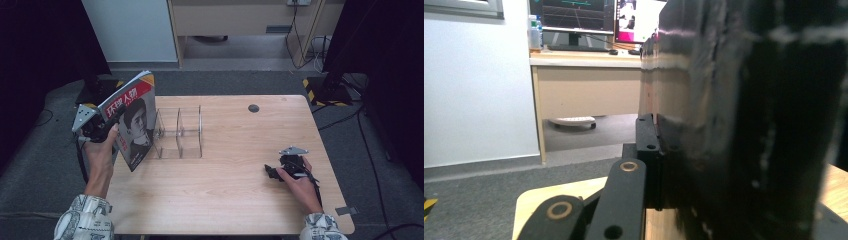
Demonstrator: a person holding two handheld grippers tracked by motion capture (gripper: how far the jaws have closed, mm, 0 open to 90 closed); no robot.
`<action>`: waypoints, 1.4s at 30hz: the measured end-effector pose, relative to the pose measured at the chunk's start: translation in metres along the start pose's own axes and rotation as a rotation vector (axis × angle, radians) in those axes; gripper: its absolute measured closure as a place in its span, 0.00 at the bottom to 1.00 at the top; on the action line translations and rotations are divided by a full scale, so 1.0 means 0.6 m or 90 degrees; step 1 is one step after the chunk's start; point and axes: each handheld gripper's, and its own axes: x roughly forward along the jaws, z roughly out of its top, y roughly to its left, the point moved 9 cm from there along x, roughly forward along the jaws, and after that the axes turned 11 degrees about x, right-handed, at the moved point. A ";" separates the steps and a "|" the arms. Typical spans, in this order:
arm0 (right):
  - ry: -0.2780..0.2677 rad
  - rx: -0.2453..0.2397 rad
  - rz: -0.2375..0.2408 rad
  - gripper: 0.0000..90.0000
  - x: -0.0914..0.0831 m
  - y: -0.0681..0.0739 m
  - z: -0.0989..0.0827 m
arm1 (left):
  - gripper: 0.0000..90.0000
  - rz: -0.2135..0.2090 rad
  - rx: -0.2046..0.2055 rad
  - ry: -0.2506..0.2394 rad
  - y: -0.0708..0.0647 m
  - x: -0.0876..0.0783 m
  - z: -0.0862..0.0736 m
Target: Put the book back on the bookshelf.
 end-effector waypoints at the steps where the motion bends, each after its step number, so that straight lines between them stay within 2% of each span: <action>1: 0.000 0.000 0.000 0.08 0.000 0.000 0.000 | 0.96 0.000 -0.002 -0.004 0.000 0.000 -0.001; 5: 0.000 0.000 0.000 0.08 0.000 0.000 0.000 | 0.96 0.001 -0.010 -0.016 0.003 -0.002 -0.008; 17: 0.000 0.000 0.000 0.08 0.000 0.000 0.000 | 0.96 0.013 -0.014 -0.020 0.008 -0.008 -0.032; 20: 0.000 0.000 0.000 0.08 0.000 0.000 0.000 | 0.96 0.012 -0.028 -0.032 0.011 -0.009 -0.036; 23: 0.000 0.000 0.000 0.08 0.000 0.000 0.000 | 0.96 0.011 -0.020 -0.034 0.007 -0.010 -0.037; 26: 0.000 0.000 0.000 0.08 0.000 0.000 0.000 | 0.96 0.012 -0.018 -0.033 0.006 -0.011 -0.038; 31: 0.000 -0.001 -0.001 0.08 0.000 0.000 0.000 | 0.96 0.019 -0.029 -0.030 0.008 -0.019 -0.044; 42: 0.000 -0.001 -0.001 0.08 0.000 0.000 0.000 | 0.95 0.015 -0.040 -0.021 0.001 -0.034 -0.052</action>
